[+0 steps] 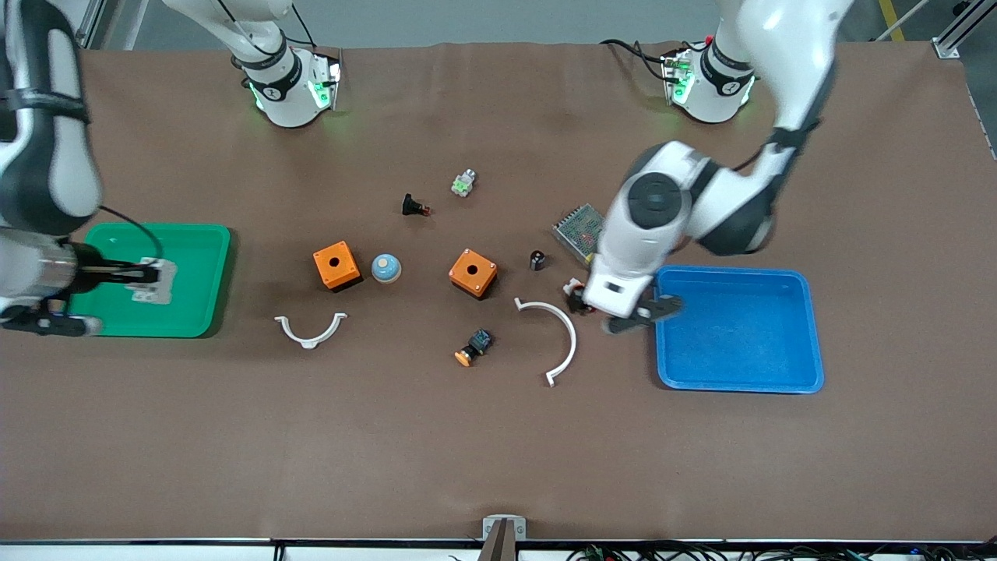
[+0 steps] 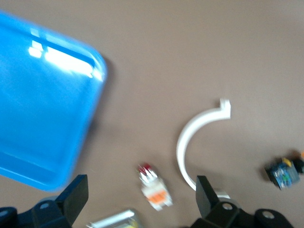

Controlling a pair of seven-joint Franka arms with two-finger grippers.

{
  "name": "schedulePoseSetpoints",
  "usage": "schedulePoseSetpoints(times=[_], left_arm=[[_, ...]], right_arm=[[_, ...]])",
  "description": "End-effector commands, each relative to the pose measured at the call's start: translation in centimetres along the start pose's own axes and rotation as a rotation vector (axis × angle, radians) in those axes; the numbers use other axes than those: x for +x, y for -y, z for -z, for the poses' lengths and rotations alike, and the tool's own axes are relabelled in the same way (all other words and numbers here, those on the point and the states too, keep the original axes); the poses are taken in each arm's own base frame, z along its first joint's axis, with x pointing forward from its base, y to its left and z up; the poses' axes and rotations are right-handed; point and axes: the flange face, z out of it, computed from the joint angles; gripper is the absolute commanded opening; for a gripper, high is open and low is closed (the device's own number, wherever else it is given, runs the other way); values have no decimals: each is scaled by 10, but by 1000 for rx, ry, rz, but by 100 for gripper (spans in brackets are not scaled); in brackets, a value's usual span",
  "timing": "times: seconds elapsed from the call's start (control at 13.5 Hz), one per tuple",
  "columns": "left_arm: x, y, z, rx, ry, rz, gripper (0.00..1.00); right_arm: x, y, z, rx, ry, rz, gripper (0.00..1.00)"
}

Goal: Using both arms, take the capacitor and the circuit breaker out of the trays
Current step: 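Lift the breaker with the right gripper while the left gripper withdraws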

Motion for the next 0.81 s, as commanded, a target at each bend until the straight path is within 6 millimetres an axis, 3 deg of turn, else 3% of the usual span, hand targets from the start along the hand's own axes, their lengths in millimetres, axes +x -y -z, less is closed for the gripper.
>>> schedulePoseSetpoints(times=[0.0,0.15,0.22,0.44,0.59,0.74], left_arm=[[41,39,50,22,-26,-77,100],[68,82,83,34,-52,-106,100],[76,101,99,42,-63,-139,100],[83,151,145,77,-60,-248,100],[81,175,167,96,-42,-313,100],[67,186,196,84,-32,-314,100]], right_arm=[[-7,70,0,38,-11,38,23],[-8,121,1,52,-73,86,23],[-3,151,-12,55,-92,97,23],[14,210,-64,96,-102,60,23],[26,223,-95,121,-111,54,24],[37,236,-123,142,-117,46,24]])
